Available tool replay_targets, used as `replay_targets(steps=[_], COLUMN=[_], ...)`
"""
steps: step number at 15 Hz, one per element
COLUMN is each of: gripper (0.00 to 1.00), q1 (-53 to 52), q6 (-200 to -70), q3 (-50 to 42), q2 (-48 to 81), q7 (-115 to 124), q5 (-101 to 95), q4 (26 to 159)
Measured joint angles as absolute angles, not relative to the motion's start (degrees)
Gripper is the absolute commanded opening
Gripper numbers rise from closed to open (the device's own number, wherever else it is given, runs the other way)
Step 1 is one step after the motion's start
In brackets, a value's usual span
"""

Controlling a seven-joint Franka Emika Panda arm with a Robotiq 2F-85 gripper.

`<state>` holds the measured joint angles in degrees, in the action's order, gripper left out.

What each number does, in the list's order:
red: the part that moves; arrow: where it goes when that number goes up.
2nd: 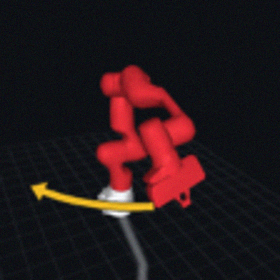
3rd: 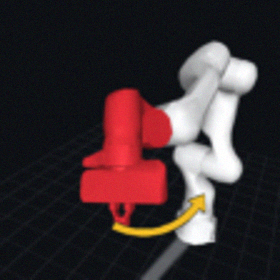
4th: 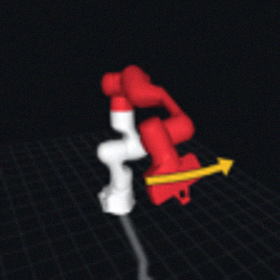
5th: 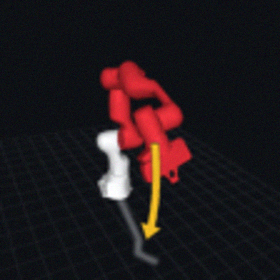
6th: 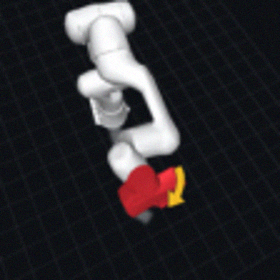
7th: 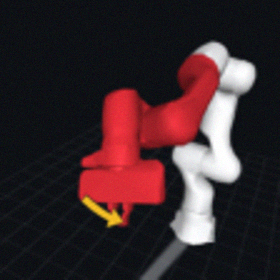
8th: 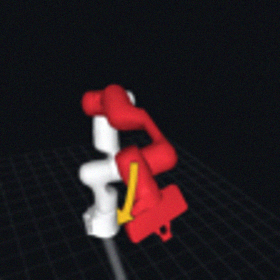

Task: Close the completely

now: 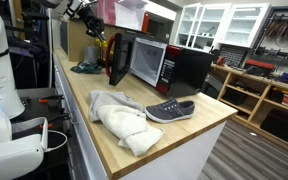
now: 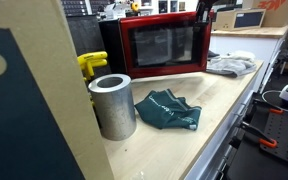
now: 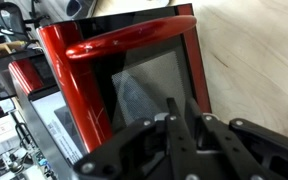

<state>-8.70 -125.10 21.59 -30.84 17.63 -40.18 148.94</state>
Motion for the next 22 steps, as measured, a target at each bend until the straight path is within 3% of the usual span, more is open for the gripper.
replay_targets(steps=[13, 22], gripper=[0.0, 0.0], q1=[-7.02, -5.13], q6=[-143.63, -147.84], q3=[12.17, 7.5], q2=[-30.4, -31.59], q7=[29.99, 34.49], q5=[-77.62, -96.66], q4=[156.87, 159.48])
